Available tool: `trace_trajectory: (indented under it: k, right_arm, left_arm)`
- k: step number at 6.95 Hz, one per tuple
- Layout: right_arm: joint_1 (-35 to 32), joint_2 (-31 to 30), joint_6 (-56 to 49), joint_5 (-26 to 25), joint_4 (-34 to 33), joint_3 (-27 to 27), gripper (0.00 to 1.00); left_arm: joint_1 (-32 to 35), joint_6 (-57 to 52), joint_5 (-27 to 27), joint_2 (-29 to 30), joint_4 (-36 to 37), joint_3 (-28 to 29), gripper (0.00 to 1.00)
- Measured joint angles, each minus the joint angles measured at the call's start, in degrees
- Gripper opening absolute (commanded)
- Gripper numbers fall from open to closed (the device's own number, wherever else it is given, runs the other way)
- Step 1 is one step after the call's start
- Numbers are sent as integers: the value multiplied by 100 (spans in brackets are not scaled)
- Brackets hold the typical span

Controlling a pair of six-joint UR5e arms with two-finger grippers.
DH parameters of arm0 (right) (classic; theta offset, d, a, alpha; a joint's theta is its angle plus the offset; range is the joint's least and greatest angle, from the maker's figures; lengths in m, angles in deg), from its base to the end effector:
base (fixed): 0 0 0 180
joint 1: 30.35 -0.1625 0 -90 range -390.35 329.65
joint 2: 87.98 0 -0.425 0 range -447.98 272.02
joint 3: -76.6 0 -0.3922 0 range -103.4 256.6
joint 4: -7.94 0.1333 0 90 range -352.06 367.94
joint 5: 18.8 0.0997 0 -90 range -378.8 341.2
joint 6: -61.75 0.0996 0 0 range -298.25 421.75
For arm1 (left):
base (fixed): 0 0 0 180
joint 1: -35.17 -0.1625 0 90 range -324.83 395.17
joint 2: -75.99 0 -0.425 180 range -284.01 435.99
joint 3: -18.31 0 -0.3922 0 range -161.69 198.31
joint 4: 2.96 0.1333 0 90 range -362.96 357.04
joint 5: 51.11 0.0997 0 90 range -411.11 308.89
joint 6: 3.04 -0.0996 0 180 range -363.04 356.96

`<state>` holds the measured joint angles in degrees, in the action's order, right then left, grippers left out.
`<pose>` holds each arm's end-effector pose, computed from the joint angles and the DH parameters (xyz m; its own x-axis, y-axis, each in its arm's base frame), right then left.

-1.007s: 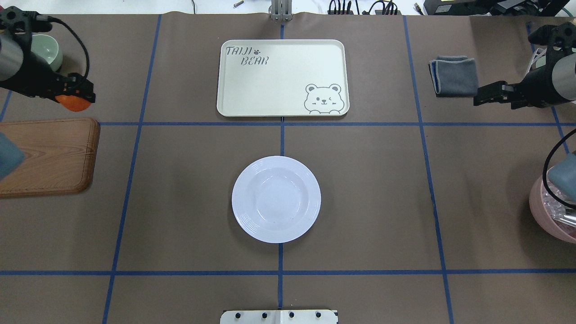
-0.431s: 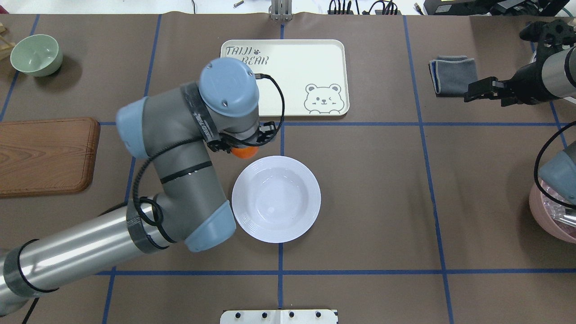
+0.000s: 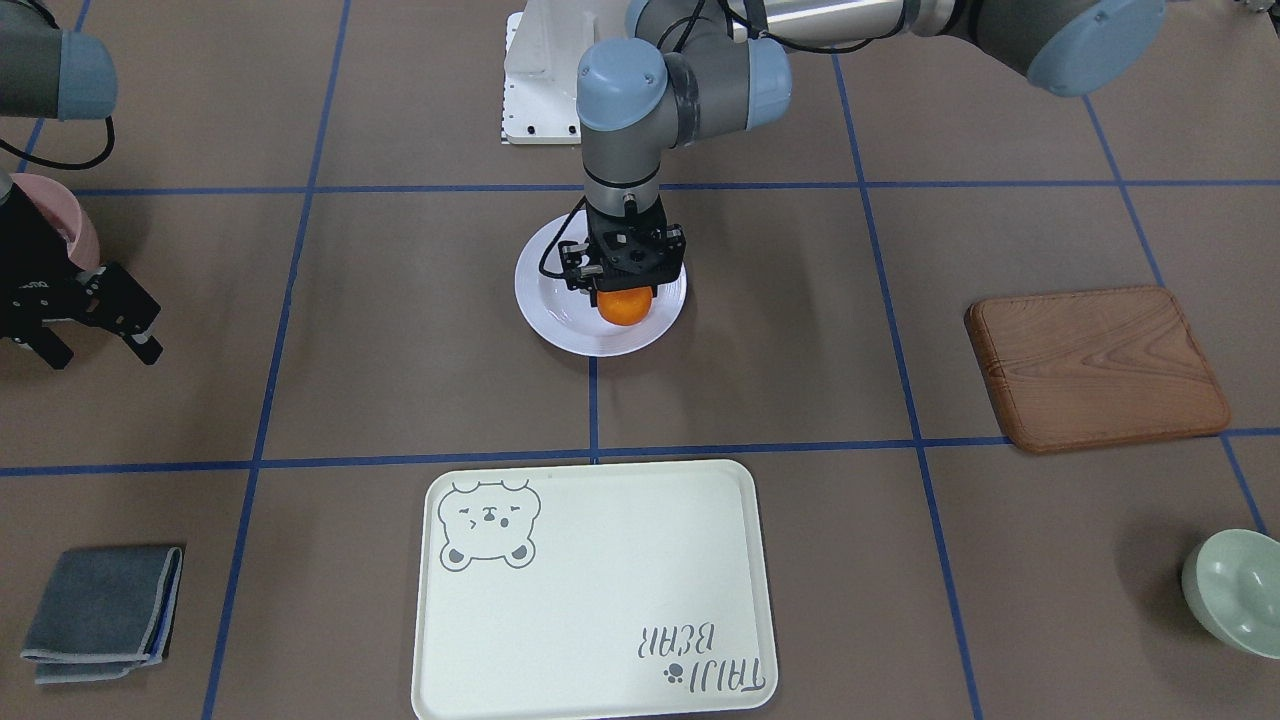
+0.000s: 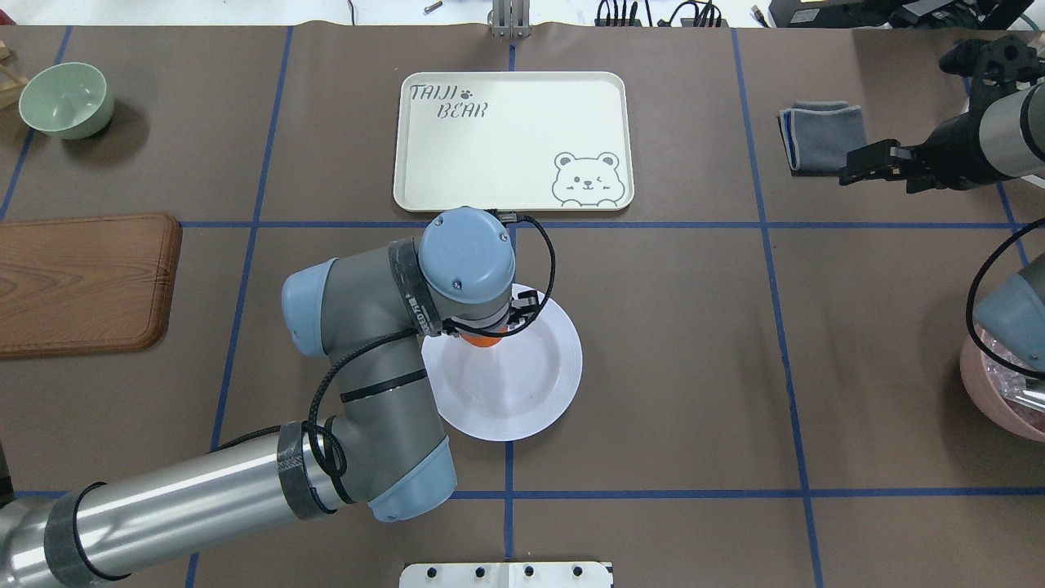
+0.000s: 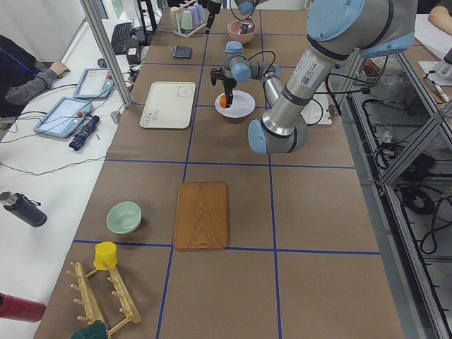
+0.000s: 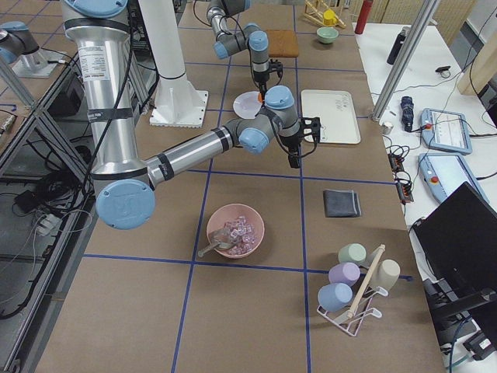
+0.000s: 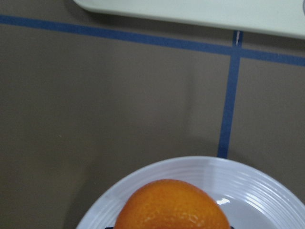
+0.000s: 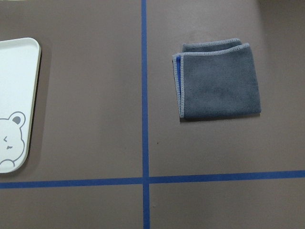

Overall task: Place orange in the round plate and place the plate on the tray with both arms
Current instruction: 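Carry the orange with the left gripper over the white plate, then release the orange onto the plate and lift the left gripper away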

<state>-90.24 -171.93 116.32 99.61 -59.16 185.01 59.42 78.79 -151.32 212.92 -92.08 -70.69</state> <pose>-0.1935 -0.5048 0.4087 0.6162 0.0462 0.7862 -0.2799 0.9459 0.1638 0.6118 -0.4024 0.1696 0.6788 -0.1524 -0.7183 0.1954 0.9805 -0.0234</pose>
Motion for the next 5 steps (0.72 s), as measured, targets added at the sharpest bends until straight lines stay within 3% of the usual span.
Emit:
trace_trajectory:
  k: [1, 3, 5]
  right_arm:
    - [2, 1, 0, -1, 0, -2, 99]
    - [20, 1, 2, -1, -2, -3, 99]
    - [45, 1, 32, 5, 5, 6, 99]
  left_arm:
    - [-133, 70, 64, -2, -61, 16, 28]
    - [-284, 100, 205, -6, -100, 50, 99]
    - [-318, 97, 268, -8, -108, 58, 99]
